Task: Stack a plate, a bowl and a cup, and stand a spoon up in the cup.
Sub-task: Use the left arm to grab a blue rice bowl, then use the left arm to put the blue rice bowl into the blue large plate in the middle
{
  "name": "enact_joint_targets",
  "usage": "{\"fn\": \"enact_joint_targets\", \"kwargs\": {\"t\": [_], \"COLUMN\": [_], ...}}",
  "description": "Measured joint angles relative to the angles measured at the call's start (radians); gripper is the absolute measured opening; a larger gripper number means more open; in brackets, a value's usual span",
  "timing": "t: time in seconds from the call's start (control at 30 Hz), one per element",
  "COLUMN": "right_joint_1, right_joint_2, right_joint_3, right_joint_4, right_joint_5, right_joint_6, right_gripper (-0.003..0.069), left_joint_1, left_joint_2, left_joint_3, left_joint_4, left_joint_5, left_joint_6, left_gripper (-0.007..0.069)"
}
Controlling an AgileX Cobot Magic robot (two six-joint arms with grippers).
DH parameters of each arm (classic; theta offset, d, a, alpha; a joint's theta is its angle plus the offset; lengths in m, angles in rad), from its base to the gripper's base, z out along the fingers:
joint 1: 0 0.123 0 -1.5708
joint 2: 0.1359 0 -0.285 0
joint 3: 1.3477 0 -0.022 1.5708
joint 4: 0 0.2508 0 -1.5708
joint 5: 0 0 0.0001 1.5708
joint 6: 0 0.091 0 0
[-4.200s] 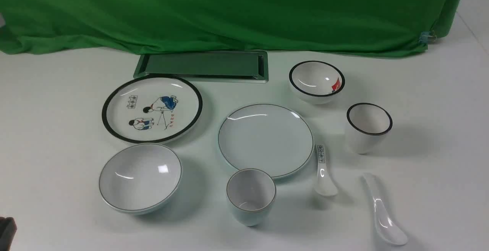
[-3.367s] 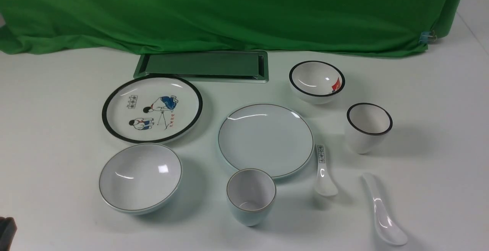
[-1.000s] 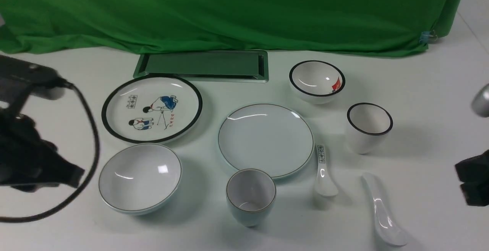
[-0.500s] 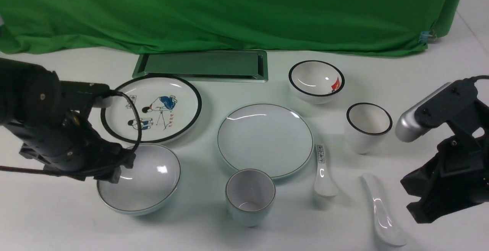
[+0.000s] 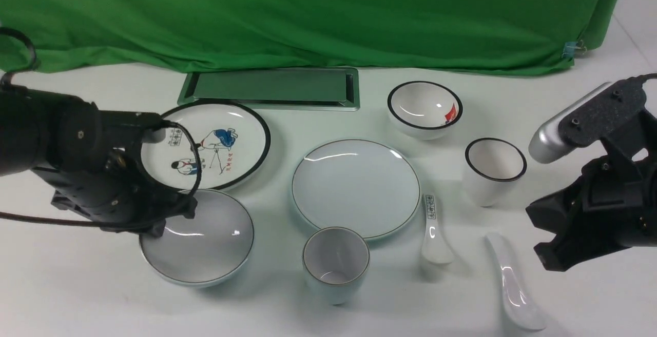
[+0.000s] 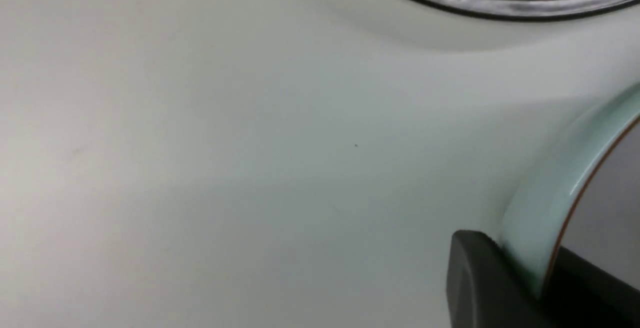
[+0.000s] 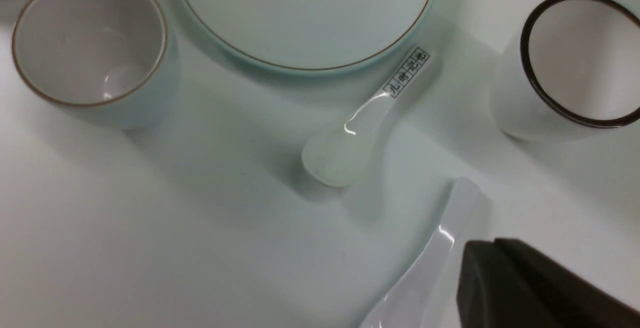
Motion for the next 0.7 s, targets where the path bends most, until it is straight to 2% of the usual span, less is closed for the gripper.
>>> {"fn": "enact_joint_targets", "kwargs": {"t": [0.13,0.33,0.5,0.7], "right_joint_1": [0.000,0.000,0.000,0.000], "right_joint_2": [0.000,0.001,0.001,0.001], "right_joint_3": [-0.009,-0.096,-0.193,-0.234], "right_joint_4": [0.000,0.000,0.000,0.000], "right_joint_5": [0.001,0.038,0.119,0.187], "right_joint_6": [0.000,0.015,0.019,0.021], "right_gripper": [0.0038,0.0042,0.0052,0.0062], "left_joint_1": [-0.020,-0.154,-0.193,-0.193], "left_joint_2": [-0.069,-0.070,0.088,0.322], "left_joint_3": [-0.018,-0.190,-0.391,-0.613], "left_joint_4": [-0.080,-0.371,-0.454,-0.458], "left_joint_5": [0.041,0.053,0.104,0.159], "left_joint_6": [0.109,0.328,0.362,0.367], "left_gripper": [-0.0009,-0.0009,-0.0009,-0.0009]}}
